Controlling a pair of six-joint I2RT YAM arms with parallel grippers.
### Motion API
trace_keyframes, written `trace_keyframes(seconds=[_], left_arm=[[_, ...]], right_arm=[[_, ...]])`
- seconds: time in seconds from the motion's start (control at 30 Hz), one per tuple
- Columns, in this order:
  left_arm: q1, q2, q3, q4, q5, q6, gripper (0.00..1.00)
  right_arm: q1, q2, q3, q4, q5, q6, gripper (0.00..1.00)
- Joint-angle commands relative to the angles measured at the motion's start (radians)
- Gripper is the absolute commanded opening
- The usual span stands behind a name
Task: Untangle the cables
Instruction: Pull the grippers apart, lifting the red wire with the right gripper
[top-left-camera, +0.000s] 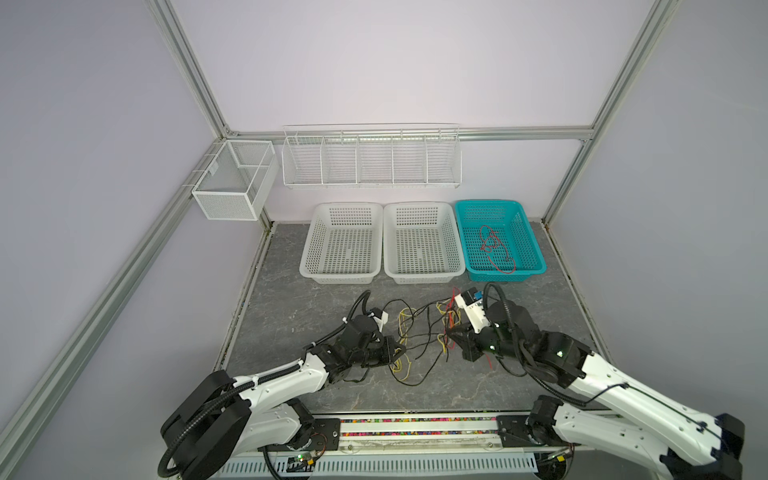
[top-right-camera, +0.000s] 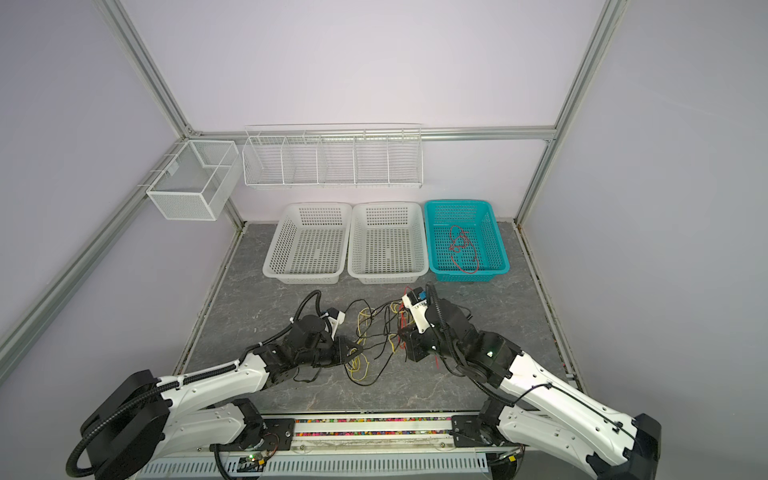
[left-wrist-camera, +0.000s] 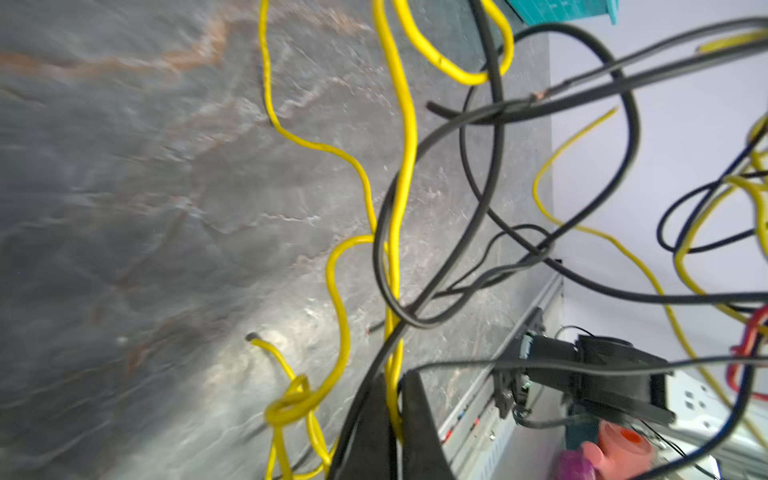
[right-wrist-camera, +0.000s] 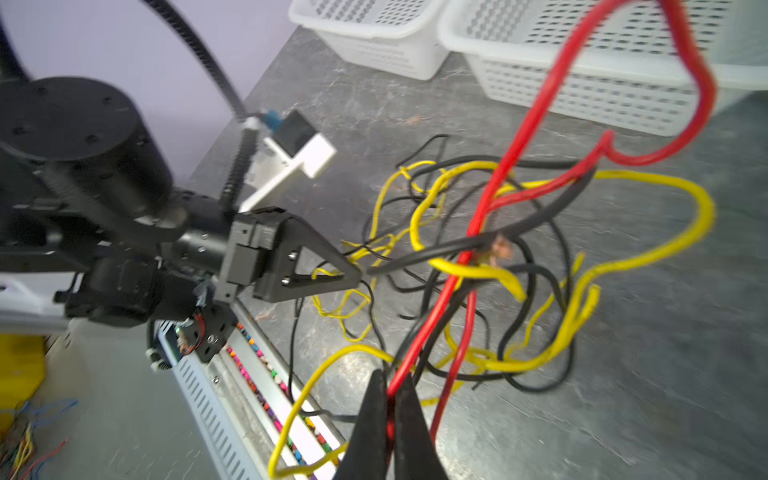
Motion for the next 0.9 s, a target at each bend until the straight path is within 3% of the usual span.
trace_keyframes(seconds=[0.0,0.13,0.3,0.6,0.77,0.87], left_arm=[[0.02,-0.056,0.022,-0.254,-0.172,0.047,0.0],[0.076,-0.163,0.004,-0.297,-0.205,0.055,0.0],[0.12,-0.252,0.014,-0.372,-0.224,0.082,0.0],[0.125,-0.315,0.046,-0.438,-0.254,0.095,0.0],[0.125,-0.345,0.042,-0.388,-0.201,0.119,0.0],[0.125,-0.341,0.041,-0.37,-0.18,0.132,0.0]], right_arm=[[-0.086,-0.071,-0.03,-0.072,0.043,0.033,0.06],[-0.162,-0.052,-0.069,-0.11,-0.041,0.039,0.06],[-0.172,0.031,-0.104,-0.107,-0.08,0.045,0.07],[-0.17,0.147,-0.111,-0.075,-0.134,0.022,0.29],[-0.158,0.146,-0.137,0.06,-0.22,0.05,0.4],[-0.133,0.206,-0.117,0.131,-0.197,0.069,0.47]])
